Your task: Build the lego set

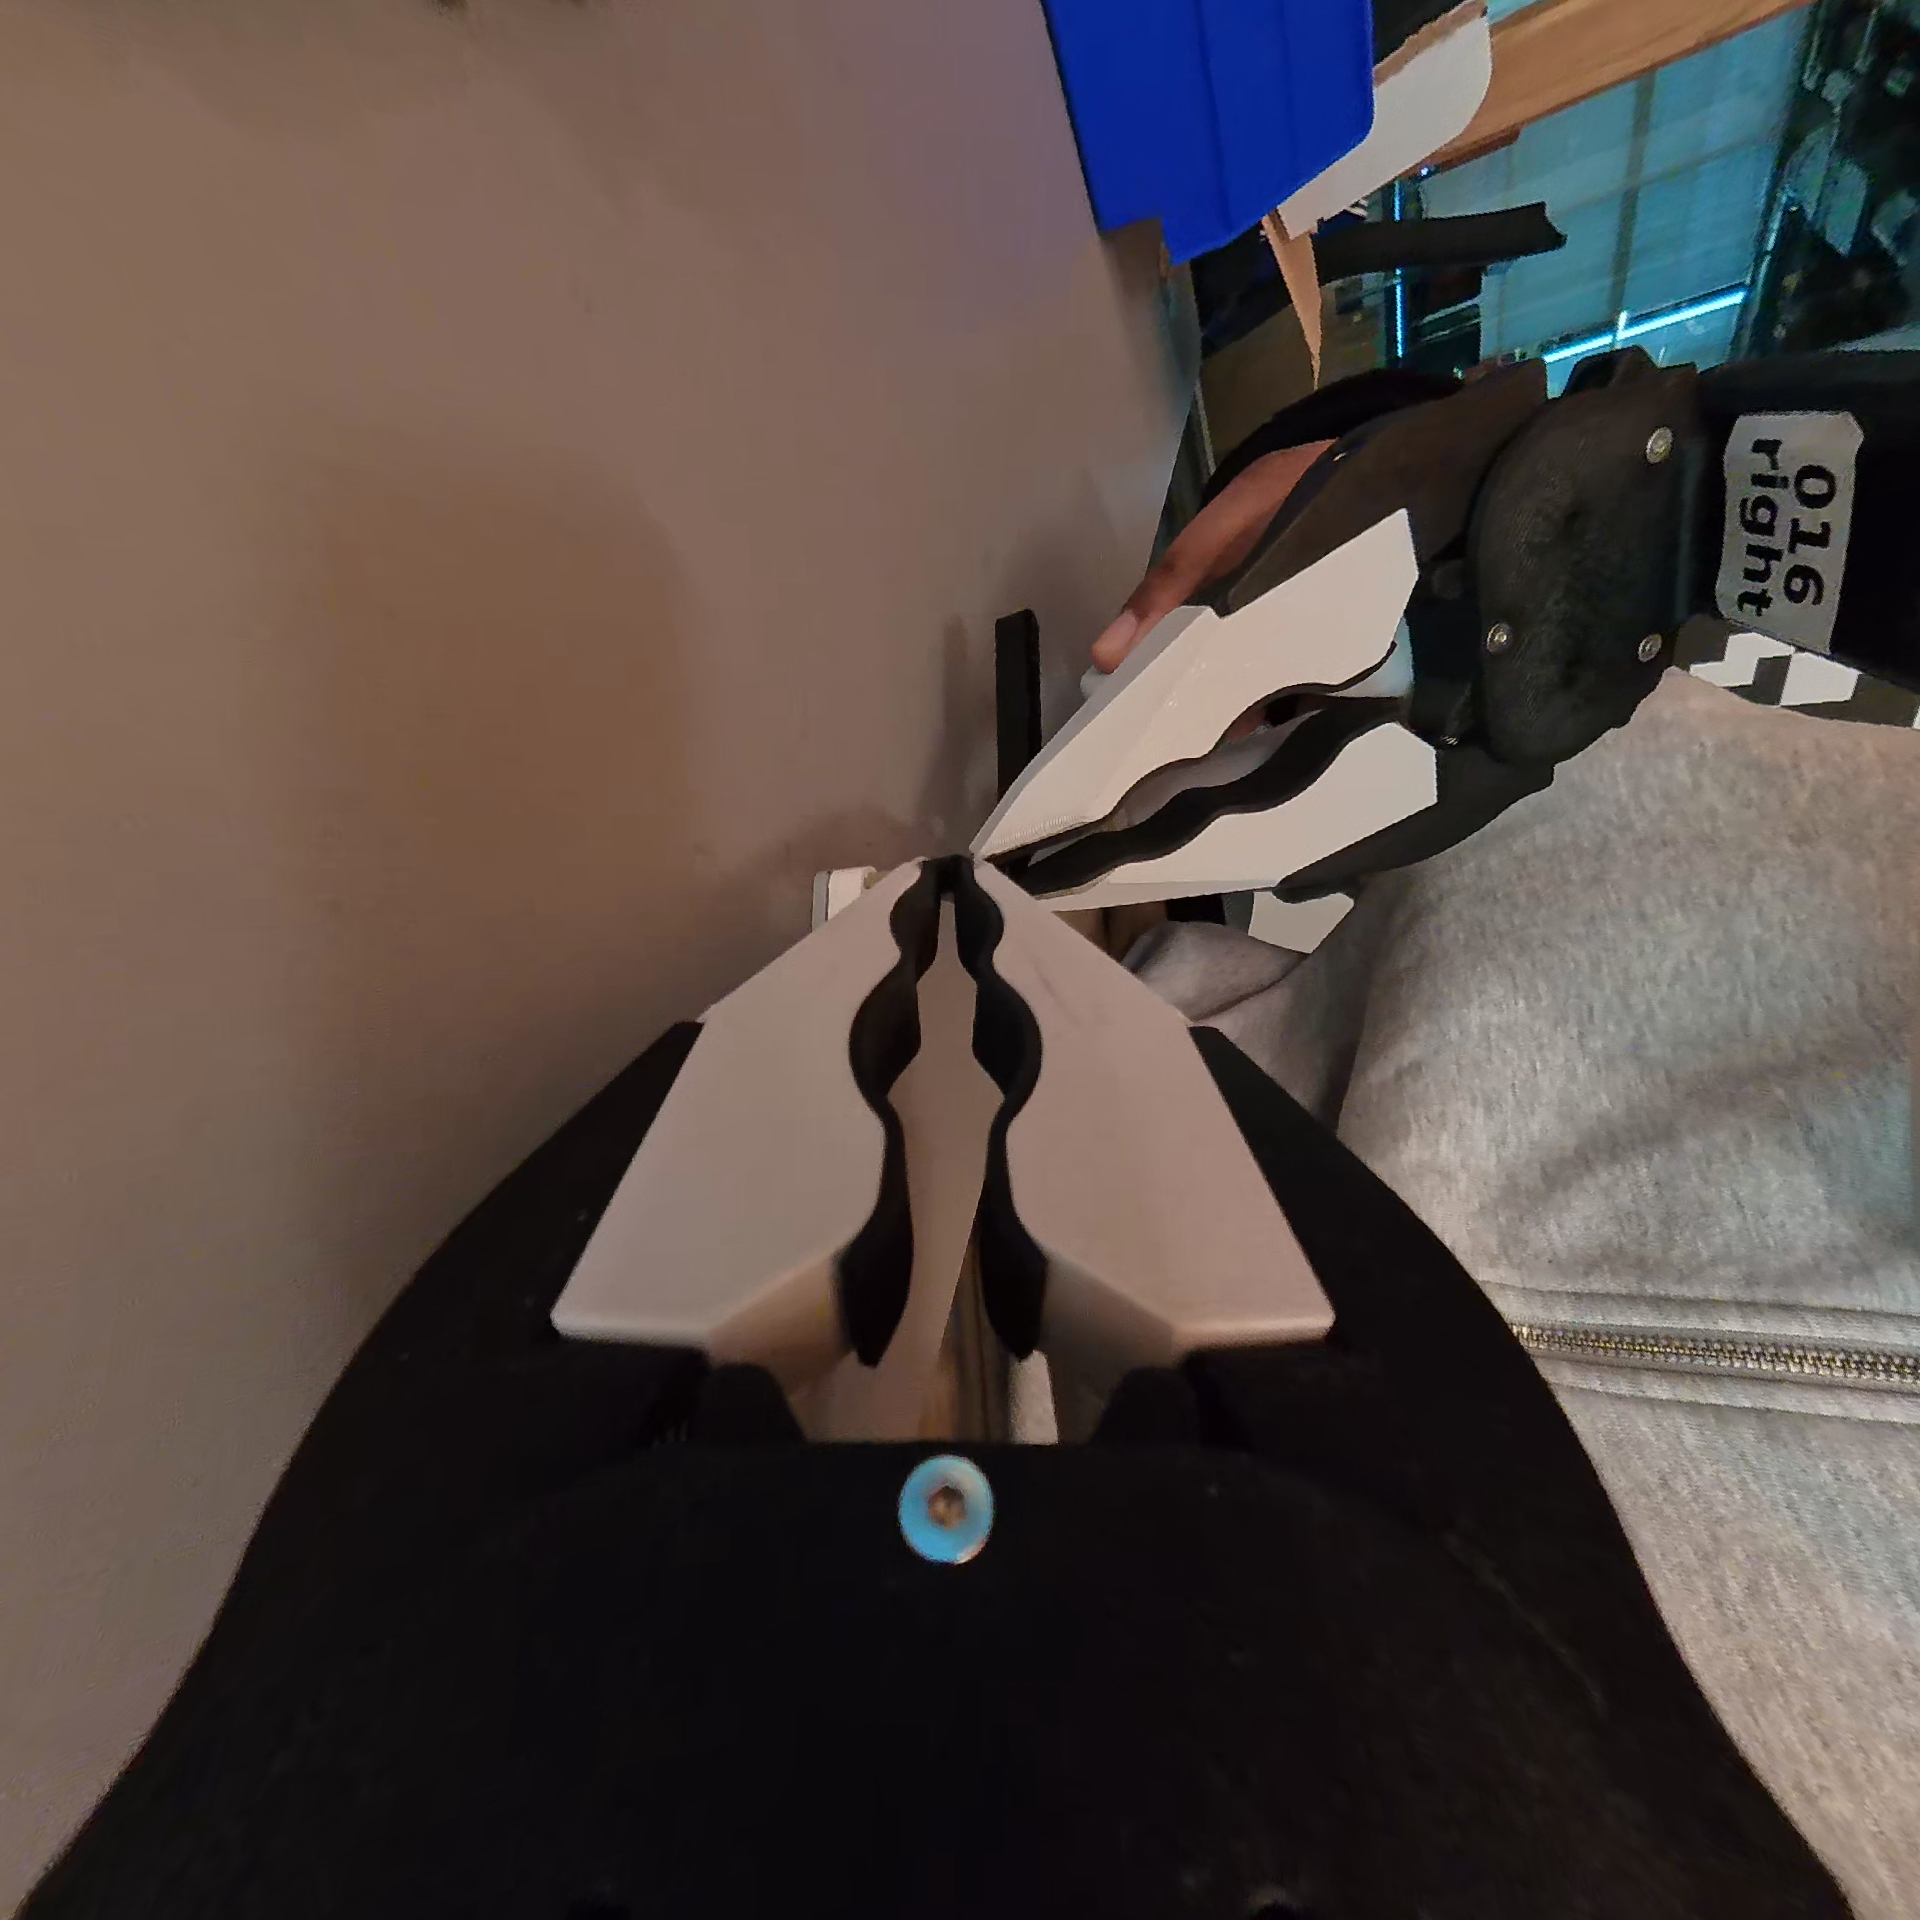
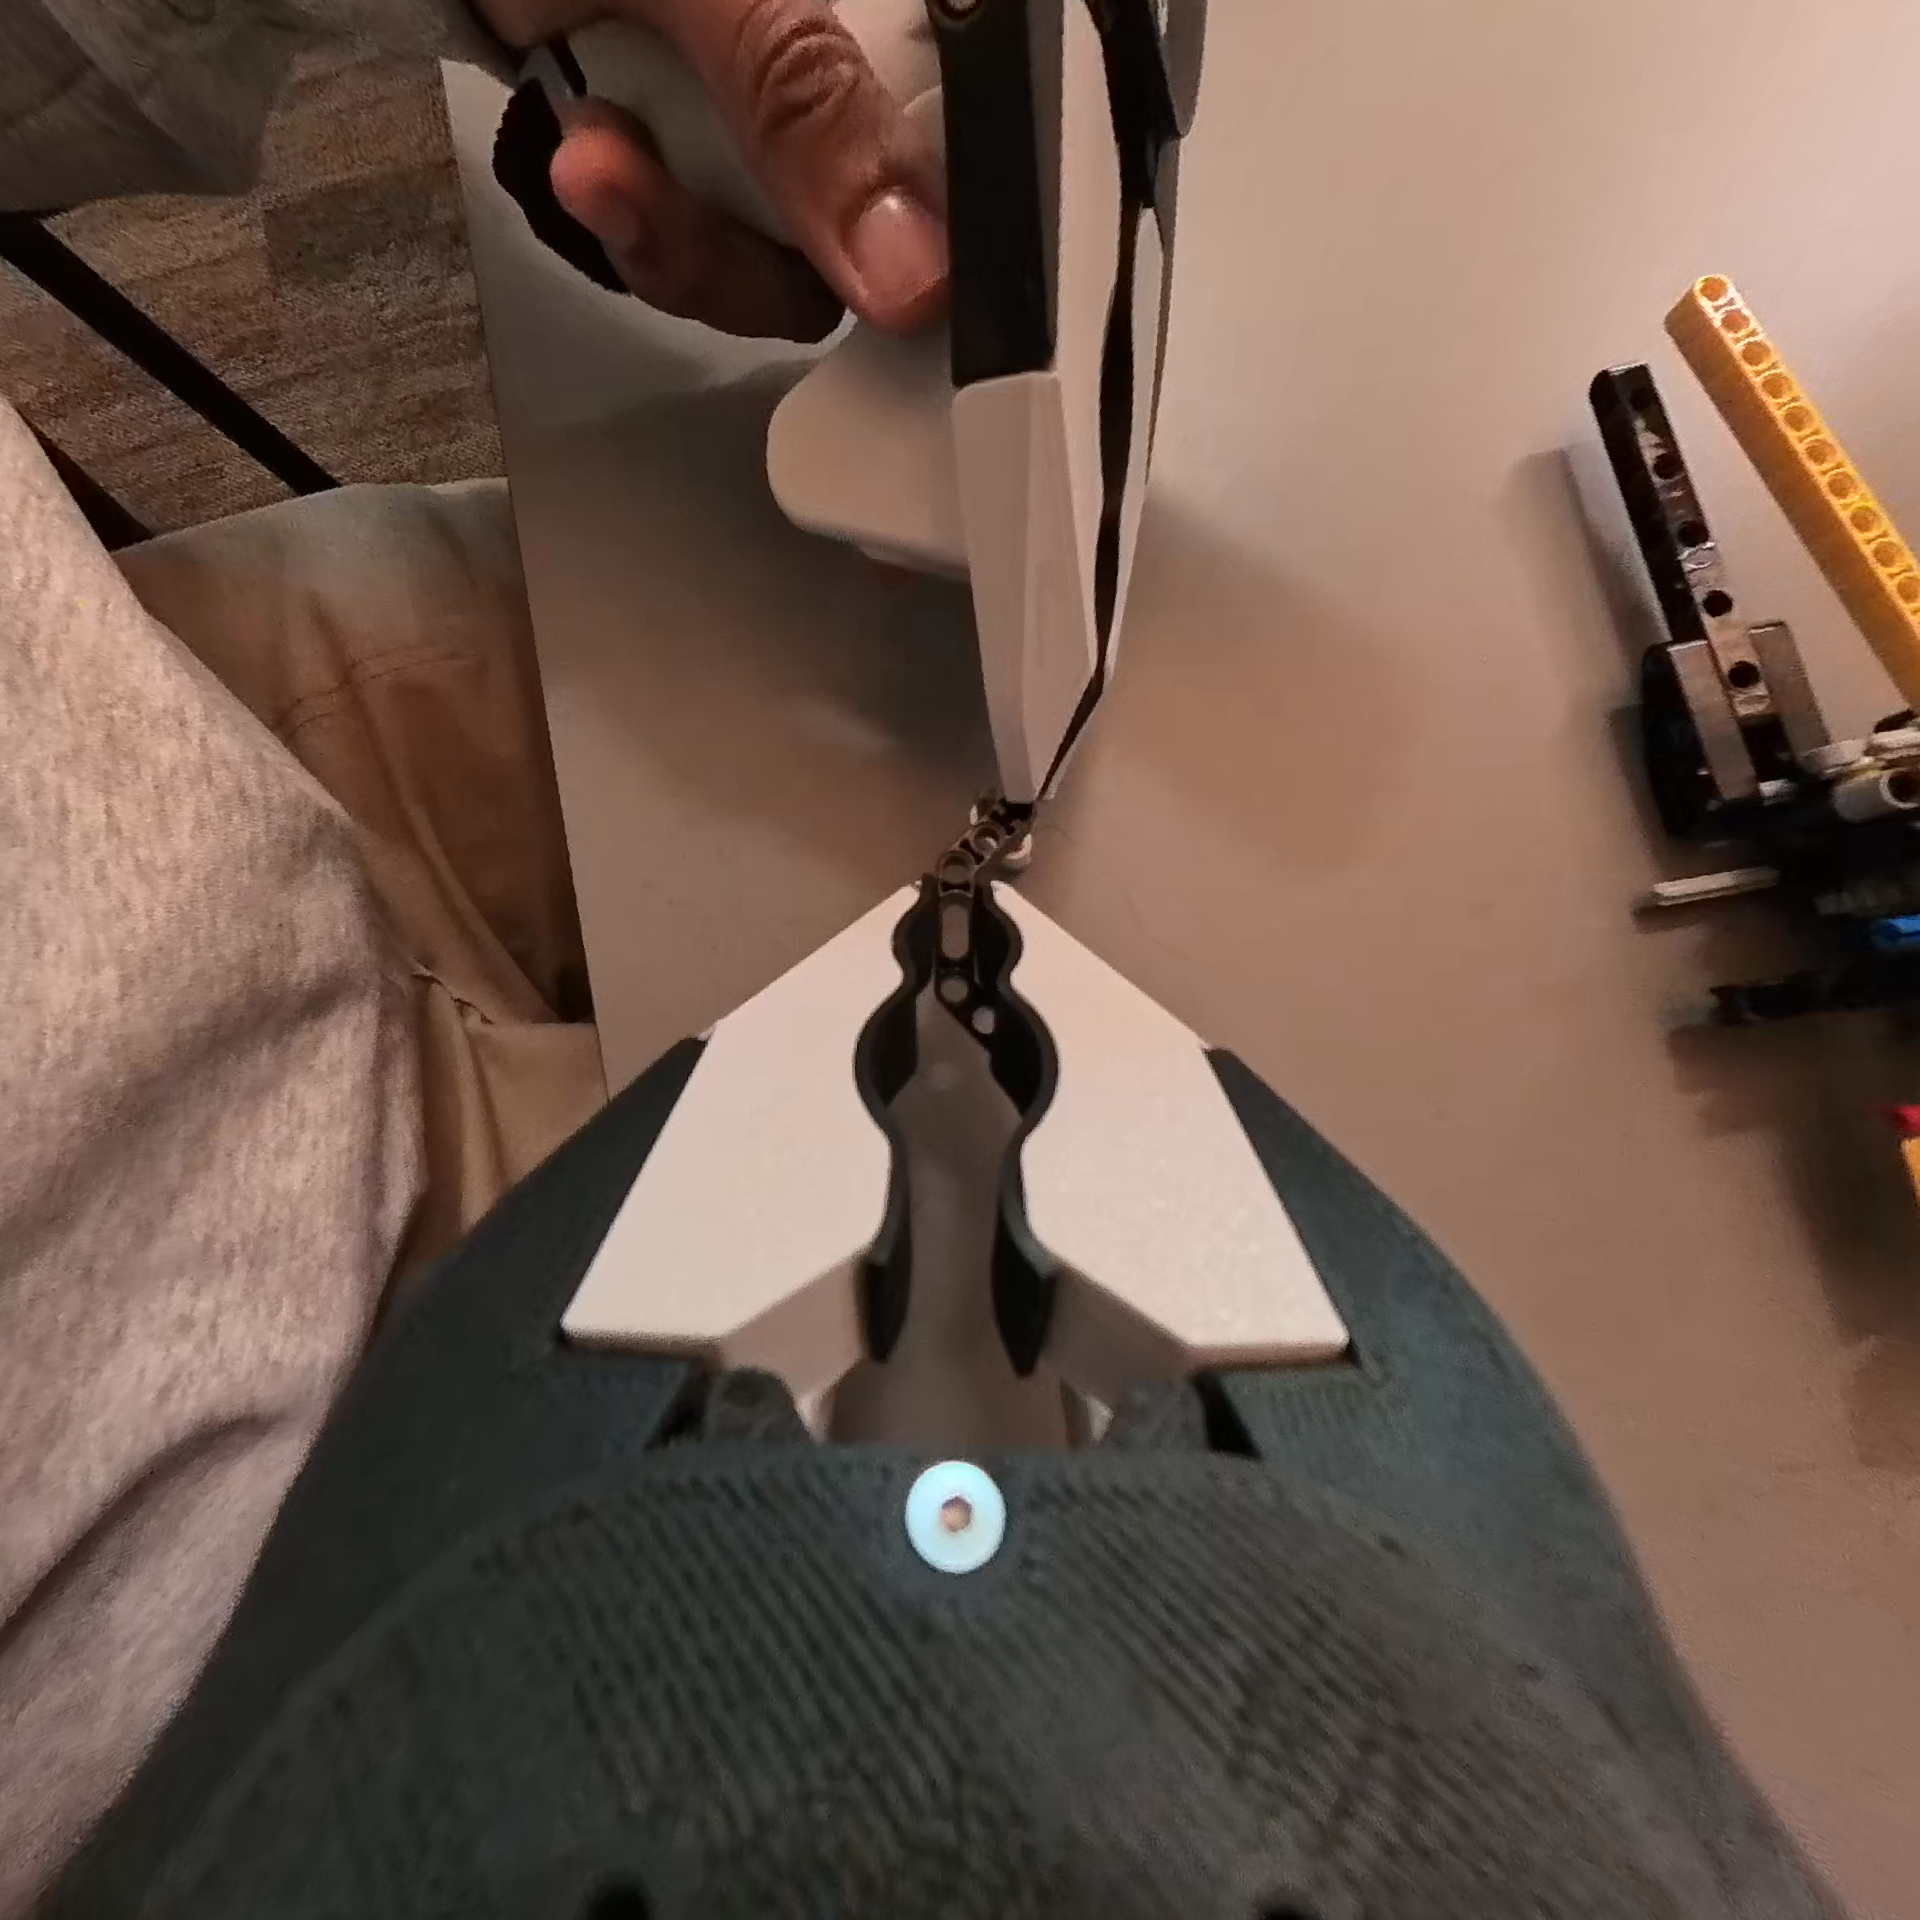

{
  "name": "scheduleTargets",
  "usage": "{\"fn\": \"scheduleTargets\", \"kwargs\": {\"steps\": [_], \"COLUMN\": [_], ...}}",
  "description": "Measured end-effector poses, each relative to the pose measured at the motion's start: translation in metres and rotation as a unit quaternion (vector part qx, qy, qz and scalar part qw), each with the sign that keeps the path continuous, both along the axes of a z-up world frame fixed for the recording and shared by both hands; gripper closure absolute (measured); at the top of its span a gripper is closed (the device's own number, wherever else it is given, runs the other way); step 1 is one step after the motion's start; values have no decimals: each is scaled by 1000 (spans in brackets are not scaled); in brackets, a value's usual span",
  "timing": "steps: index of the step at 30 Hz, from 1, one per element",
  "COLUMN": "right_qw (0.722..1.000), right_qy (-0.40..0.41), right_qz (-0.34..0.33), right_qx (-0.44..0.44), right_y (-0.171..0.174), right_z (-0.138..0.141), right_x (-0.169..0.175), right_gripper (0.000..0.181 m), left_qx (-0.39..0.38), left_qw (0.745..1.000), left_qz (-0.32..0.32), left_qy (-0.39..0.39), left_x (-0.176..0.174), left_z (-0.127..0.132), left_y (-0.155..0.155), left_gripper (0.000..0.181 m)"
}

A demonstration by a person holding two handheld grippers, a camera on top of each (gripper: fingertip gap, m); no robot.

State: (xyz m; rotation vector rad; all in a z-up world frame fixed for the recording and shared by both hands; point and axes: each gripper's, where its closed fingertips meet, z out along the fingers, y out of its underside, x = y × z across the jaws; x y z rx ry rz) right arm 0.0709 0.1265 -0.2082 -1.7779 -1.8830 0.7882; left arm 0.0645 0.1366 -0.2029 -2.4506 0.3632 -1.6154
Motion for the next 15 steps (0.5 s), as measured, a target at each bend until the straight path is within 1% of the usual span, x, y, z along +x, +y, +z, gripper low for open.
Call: {"fn": "scheduleTargets", "kwargs": {"steps": [15], "right_qw": [1000], "right_qy": [-16], "right_qz": [11], "right_qx": [-16], "right_y": [0], "right_z": [-2], "right_x": [0], "right_gripper": [175], "left_qx": [4], "left_qw": [1000], "left_qz": [-6], "left_qy": [7], "left_x": [0], "left_z": [-1], "left_y": [-2], "left_gripper": [178]}}
